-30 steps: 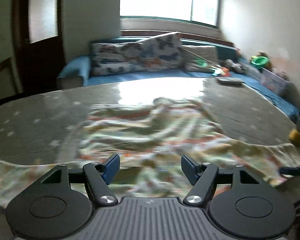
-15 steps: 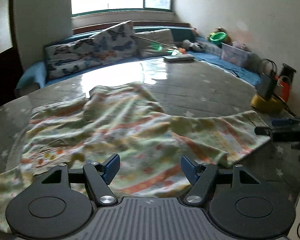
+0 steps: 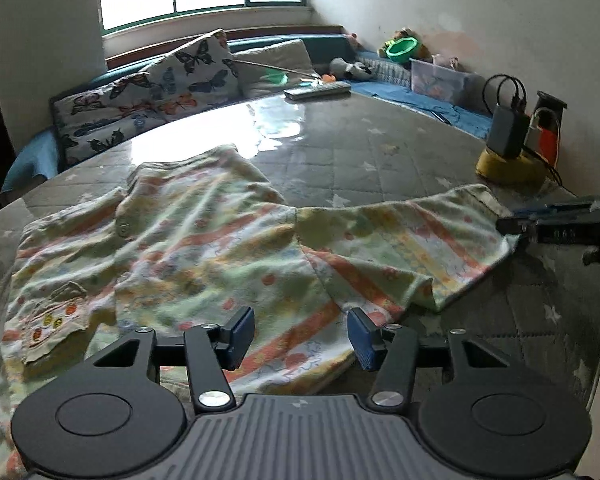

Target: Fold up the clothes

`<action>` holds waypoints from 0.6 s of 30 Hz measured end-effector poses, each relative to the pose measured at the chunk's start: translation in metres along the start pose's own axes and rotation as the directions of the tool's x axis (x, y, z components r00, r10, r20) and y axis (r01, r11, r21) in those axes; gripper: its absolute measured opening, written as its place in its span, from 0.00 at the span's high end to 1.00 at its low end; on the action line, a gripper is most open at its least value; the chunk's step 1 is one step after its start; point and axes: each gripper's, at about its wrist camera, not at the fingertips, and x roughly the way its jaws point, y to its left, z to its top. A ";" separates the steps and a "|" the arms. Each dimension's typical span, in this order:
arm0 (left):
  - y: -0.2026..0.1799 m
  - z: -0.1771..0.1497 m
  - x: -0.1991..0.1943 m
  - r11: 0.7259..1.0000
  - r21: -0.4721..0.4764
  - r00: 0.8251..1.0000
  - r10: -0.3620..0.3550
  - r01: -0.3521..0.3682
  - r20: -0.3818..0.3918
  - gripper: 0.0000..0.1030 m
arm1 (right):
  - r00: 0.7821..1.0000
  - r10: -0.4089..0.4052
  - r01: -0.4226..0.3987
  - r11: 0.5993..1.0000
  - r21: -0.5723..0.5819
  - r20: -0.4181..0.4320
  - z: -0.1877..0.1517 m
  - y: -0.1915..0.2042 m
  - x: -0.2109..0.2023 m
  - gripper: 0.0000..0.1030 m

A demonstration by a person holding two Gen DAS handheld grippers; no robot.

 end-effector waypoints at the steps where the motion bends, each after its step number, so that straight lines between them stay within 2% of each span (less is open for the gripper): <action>1: 0.000 0.000 0.003 1.000 0.002 1.000 -0.002 0.002 -0.006 0.47 | 1.000 0.001 -0.001 1.000 0.000 0.001 0.001 -0.002 -0.001 0.84; 2: 0.000 -0.001 0.005 1.000 0.004 1.000 -0.003 0.003 -0.014 0.47 | 1.000 -0.001 0.001 1.000 -0.002 0.002 0.002 -0.003 -0.002 0.86; 6: 0.001 -0.004 0.013 1.000 0.014 0.999 -0.007 0.007 -0.039 0.46 | 0.999 -0.029 0.030 0.999 -0.023 0.030 0.010 -0.005 -0.008 0.88; 11: 0.001 -0.003 0.012 1.000 0.020 0.999 -0.017 0.017 -0.031 0.46 | 0.998 -0.031 0.033 0.999 -0.041 0.059 0.026 0.000 -0.013 0.88; 18: -0.005 0.000 0.017 0.999 0.021 0.999 -0.035 0.035 -0.023 0.46 | 0.994 0.016 -0.017 1.000 0.003 0.106 0.050 -0.003 -0.025 0.89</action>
